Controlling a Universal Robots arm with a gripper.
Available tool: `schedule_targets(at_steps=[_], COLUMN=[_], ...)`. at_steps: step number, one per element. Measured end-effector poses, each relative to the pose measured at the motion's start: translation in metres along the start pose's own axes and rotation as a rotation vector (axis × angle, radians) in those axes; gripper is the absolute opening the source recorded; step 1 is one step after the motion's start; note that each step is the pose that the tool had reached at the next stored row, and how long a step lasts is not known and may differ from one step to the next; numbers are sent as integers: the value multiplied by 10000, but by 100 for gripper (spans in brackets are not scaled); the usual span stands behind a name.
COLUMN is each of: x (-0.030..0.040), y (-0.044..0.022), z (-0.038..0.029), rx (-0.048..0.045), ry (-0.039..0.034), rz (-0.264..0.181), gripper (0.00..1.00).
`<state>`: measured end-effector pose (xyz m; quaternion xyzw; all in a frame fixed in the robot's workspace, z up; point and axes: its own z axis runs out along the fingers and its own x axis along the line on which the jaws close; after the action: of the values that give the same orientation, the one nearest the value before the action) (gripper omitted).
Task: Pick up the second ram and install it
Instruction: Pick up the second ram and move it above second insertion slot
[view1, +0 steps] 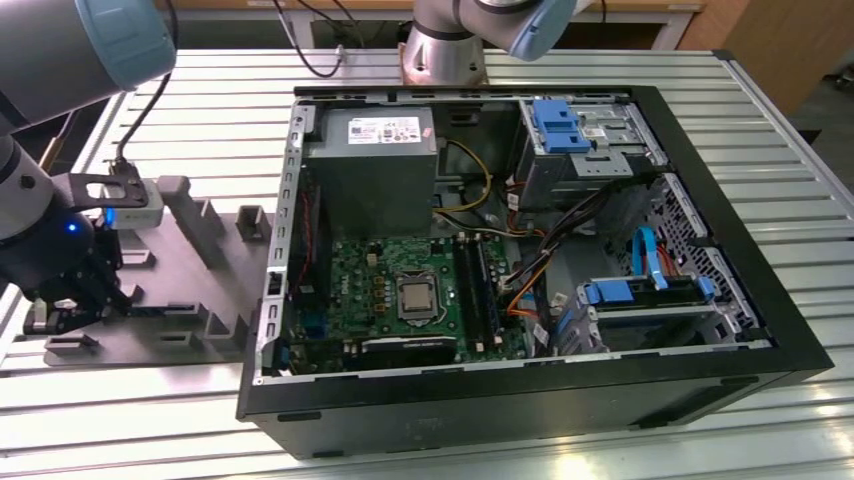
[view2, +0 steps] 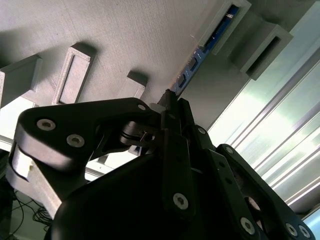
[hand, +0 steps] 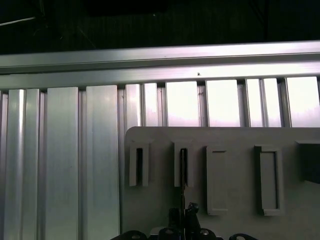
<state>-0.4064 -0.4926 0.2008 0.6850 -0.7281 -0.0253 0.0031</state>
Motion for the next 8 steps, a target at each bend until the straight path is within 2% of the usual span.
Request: schedule_targets(at_steps=[8], x=[0], y=[0], z=[0], rx=[0], ry=[0], rz=[-5], gripper=[19])
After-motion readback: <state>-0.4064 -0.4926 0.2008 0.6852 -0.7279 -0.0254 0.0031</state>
